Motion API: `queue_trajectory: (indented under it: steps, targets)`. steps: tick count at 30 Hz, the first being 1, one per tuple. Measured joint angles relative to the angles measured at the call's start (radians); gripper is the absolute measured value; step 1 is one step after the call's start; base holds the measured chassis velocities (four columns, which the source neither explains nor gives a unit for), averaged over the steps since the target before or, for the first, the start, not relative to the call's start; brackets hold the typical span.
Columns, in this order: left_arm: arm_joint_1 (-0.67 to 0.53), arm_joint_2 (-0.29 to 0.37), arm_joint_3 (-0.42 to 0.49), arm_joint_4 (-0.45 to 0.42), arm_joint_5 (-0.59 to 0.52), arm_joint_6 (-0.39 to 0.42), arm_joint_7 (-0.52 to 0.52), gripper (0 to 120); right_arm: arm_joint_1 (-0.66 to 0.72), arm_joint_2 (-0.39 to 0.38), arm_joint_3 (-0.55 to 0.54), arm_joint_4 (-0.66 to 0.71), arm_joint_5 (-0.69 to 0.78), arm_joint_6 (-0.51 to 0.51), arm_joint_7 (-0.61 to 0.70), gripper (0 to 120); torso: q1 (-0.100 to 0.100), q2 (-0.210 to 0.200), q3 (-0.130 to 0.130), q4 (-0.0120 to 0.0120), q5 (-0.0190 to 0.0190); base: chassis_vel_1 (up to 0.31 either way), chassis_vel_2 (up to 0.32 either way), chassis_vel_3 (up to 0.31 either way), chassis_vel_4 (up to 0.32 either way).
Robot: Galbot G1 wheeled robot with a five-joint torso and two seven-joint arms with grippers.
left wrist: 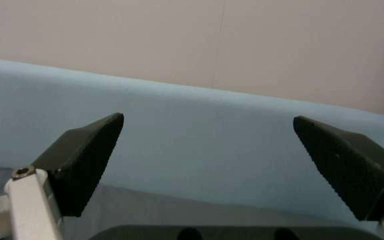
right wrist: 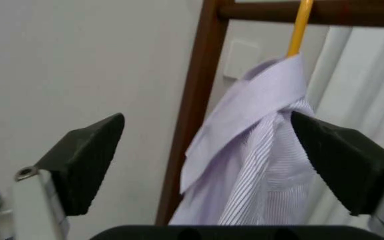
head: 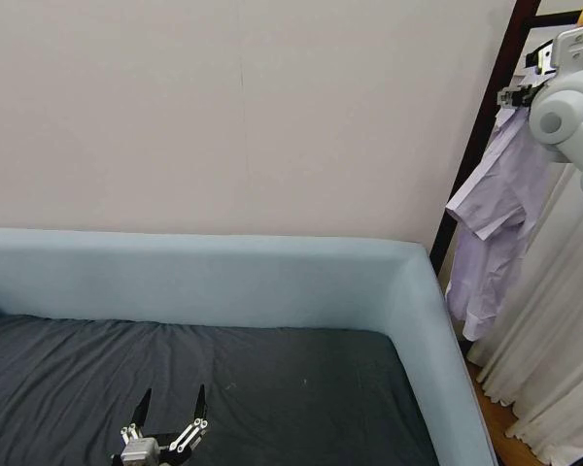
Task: Pick up the clothes from the sofa and hang them on the clothes hanger.
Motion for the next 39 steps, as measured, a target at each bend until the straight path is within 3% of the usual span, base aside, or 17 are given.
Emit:
queue_trajectory:
  steps: [5, 7, 8, 12, 13, 15, 18, 19, 21, 23, 24, 27, 28, 29, 32, 36, 39]
  targets:
    - [0.000, 0.000, 0.000, 0.000, 0.000, 0.000, 0.000, 100, -0.106, -0.078, 0.115, 0.089, 0.003, 0.074, -0.090, 100, 0.000, 0.000, 0.000, 0.0004, 0.0000, 0.000, 0.000, 0.000, 0.000]
    - [0.000, 0.000, 0.000, 0.000, 0.000, 0.000, 0.000, 100, -0.297, -0.197, 0.312, 0.189, 0.018, 0.148, -0.193, 100, 0.000, 0.000, 0.000, -0.0001, 0.0004, 0.000, 0.000, 0.000, 0.000]
    - [0.000, 0.000, 0.000, 0.000, 0.000, 0.000, 0.000, 100, -0.430, -0.272, 0.407, 0.239, 0.028, 0.192, -0.235, 100, 0.000, 0.000, 0.000, -0.0017, 0.0009, 0.000, 0.000, 0.000, 0.000]
    - [0.000, 0.000, 0.000, 0.000, 0.000, 0.000, 0.001, 100, -0.628, -0.363, 0.543, 0.345, 0.060, 0.251, -0.294, 100, 0.000, 0.000, 0.000, -0.0013, 0.0002, -0.014, -0.025, -0.018, -0.005]
    - [0.000, 0.000, 0.000, 0.000, 0.000, 0.000, 0.001, 100, -0.729, -0.369, 0.634, 0.385, 0.067, 0.262, -0.312, 100, 0.000, 0.000, 0.000, -0.0004, -0.0010, 0.000, 0.000, 0.000, 0.000]
    - [0.000, 0.000, 0.000, 0.000, 0.000, 0.000, 0.000, 100, -0.800, -0.362, 0.689, 0.406, 0.060, 0.266, -0.325, 100, 0.000, 0.000, 0.000, 0.0000, -0.0013, 0.000, 0.000, 0.000, 0.000]
    - [0.000, 0.000, 0.000, 0.000, 0.000, 0.000, 0.001, 100, -1.053, -0.258, 0.876, 0.480, -0.028, 0.298, -0.382, 100, 0.000, 0.000, 0.000, 0.0016, 0.0009, 0.000, 0.000, 0.000, 0.000]
    - [0.000, 0.000, 0.000, 0.000, 0.000, 0.000, 0.001, 100, -1.053, -0.258, 0.876, 0.480, -0.028, 0.298, -0.382, 100, 0.000, 0.000, 0.000, 0.0016, 0.0009, 0.000, 0.000, 0.000, 0.000]
    - [0.000, 0.000, 0.000, 0.000, 0.000, 0.000, 0.000, 100, -1.287, -0.170, 1.090, 0.556, -0.105, 0.342, -0.444, 100, 0.000, 0.000, 0.000, 0.0013, -0.0009, 0.000, 0.000, 0.000, 0.000]
    - [0.000, 0.000, 0.000, 0.000, 0.000, 0.000, 0.000, 100, -1.551, -0.057, 1.270, 0.608, -0.205, 0.403, -0.518, 100, 0.000, 0.000, 0.000, -0.0004, 0.0006, 0.000, 0.000, 0.000, 0.000]
    - [0.000, 0.000, 0.000, 0.000, 0.000, 0.000, 0.000, 100, -1.551, -0.057, 1.270, 0.608, -0.205, 0.403, -0.518, 100, 0.000, 0.000, 0.000, -0.0004, 0.0006, 0.000, 0.000, 0.000, 0.000]
    - [0.000, 0.000, 0.000, 0.000, 0.000, 0.000, 0.001, 100, -1.806, 0.079, 1.369, 0.666, -0.323, 0.463, -0.578, 100, 0.000, 0.000, 0.000, -0.0011, 0.0003, 0.000, 0.000, 0.000, 0.000]
    - [0.000, 0.000, 0.000, 0.000, 0.000, 0.000, 0.001, 100, -1.912, 0.163, 1.383, 0.691, -0.396, 0.498, -0.604, 100, 0.000, 0.000, 0.000, -0.0009, -0.0001, 0.000, 0.000, 0.000, 0.000]
    - [0.000, 0.000, 0.000, 0.000, 0.000, 0.000, 0.001, 100, -1.912, 0.163, 1.383, 0.691, -0.396, 0.498, -0.604, 100, 0.000, 0.000, 0.000, -0.0009, -0.0001, 0.000, 0.000, 0.000, 0.000]
    - [0.000, 0.000, 0.000, 0.000, 0.000, 0.000, 0.000, 100, -2.116, 0.364, 1.356, 0.713, -0.579, 0.634, -0.668, 100, 0.000, 0.000, 0.000, -0.0008, 0.0000, 0.000, 0.000, 0.000, 0.000]
    - [0.000, 0.000, 0.000, 0.000, 0.000, 0.000, 0.000, 100, -2.202, 0.465, 1.302, 0.684, -0.685, 0.744, -0.710, 100, 0.000, 0.000, 0.000, -0.0001, -0.0002, 0.000, 0.000, 0.000, 0.000]
    - [0.000, 0.000, 0.000, 0.000, 0.000, 0.000, 0.000, 100, -2.213, 0.481, 1.290, 0.671, -0.707, 0.770, -0.719, 100, 0.000, 0.000, 0.000, 0.0000, -0.0003, 0.000, 0.000, 0.000, 0.000]
